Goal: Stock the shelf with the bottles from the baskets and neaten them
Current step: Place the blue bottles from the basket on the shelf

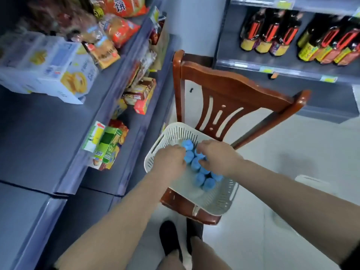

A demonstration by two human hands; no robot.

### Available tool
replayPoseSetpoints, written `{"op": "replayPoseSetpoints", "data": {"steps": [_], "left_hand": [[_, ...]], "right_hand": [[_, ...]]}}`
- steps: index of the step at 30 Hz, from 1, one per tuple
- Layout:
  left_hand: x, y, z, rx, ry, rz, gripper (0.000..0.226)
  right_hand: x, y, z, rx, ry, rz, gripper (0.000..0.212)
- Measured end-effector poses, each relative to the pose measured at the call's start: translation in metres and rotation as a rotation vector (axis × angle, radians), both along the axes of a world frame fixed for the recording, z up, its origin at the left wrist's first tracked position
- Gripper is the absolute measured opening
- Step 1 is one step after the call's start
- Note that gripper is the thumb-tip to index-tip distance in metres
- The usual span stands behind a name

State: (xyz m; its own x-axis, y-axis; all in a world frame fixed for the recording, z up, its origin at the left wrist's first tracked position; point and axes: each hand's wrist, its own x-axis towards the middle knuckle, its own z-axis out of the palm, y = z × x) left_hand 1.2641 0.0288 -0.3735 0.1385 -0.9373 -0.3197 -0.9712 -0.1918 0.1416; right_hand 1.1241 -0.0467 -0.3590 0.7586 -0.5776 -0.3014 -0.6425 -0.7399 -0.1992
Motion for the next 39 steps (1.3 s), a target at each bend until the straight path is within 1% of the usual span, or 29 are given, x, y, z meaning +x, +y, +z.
{"op": "replayPoseSetpoints", "data": {"steps": [2,6,10,12,14,16,18,21,26,29,31,33,35,39], "left_hand": [[-0.005,-0.003,-0.030,0.088,0.033,-0.025,0.030],[-0.018,-0.009,-0.101,0.217,0.120,0.003,0.029],[-0.035,-0.009,-0.162,0.341,0.308,0.144,0.025],[-0.044,-0.010,-0.192,0.378,0.381,0.196,0.027],[-0.051,-0.010,-0.218,0.400,0.431,0.224,0.028],[-0.055,-0.011,-0.238,0.394,0.458,0.254,0.029],[-0.058,-0.012,-0.251,0.382,0.470,0.269,0.029],[-0.060,-0.013,-0.262,0.355,0.491,0.292,0.025],[-0.054,-0.010,-0.250,0.314,0.533,0.278,0.025],[-0.044,-0.005,-0.220,0.234,0.639,0.317,0.033],[-0.035,-0.001,-0.193,0.162,0.712,0.349,0.037],[-0.025,0.003,-0.163,0.094,0.745,0.358,0.043],[-0.016,0.006,-0.129,0.009,0.766,0.380,0.050],[0.004,0.013,-0.051,-0.194,0.797,0.465,0.054]], "right_hand": [[-0.004,0.001,-0.031,0.054,0.034,-0.033,0.027],[-0.013,0.000,-0.107,0.145,0.103,-0.113,0.024],[-0.020,0.003,-0.176,0.199,0.149,-0.131,0.024],[-0.022,0.009,-0.204,0.222,0.170,-0.165,0.031],[-0.024,0.014,-0.229,0.221,0.206,-0.151,0.037],[-0.024,0.016,-0.248,0.240,0.210,-0.129,0.039],[-0.024,0.014,-0.258,0.276,0.195,-0.154,0.034],[-0.023,0.010,-0.268,0.262,0.160,-0.152,0.028],[-0.021,0.007,-0.256,0.260,0.125,-0.156,0.029],[-0.021,0.007,-0.229,0.278,-0.032,-0.191,0.033],[-0.020,0.007,-0.204,0.312,-0.130,-0.222,0.030],[-0.016,0.006,-0.173,0.341,-0.214,-0.260,0.027],[-0.008,0.002,-0.138,0.326,-0.303,-0.273,0.028],[0.020,-0.006,-0.053,0.262,-0.473,-0.234,0.028]]}}
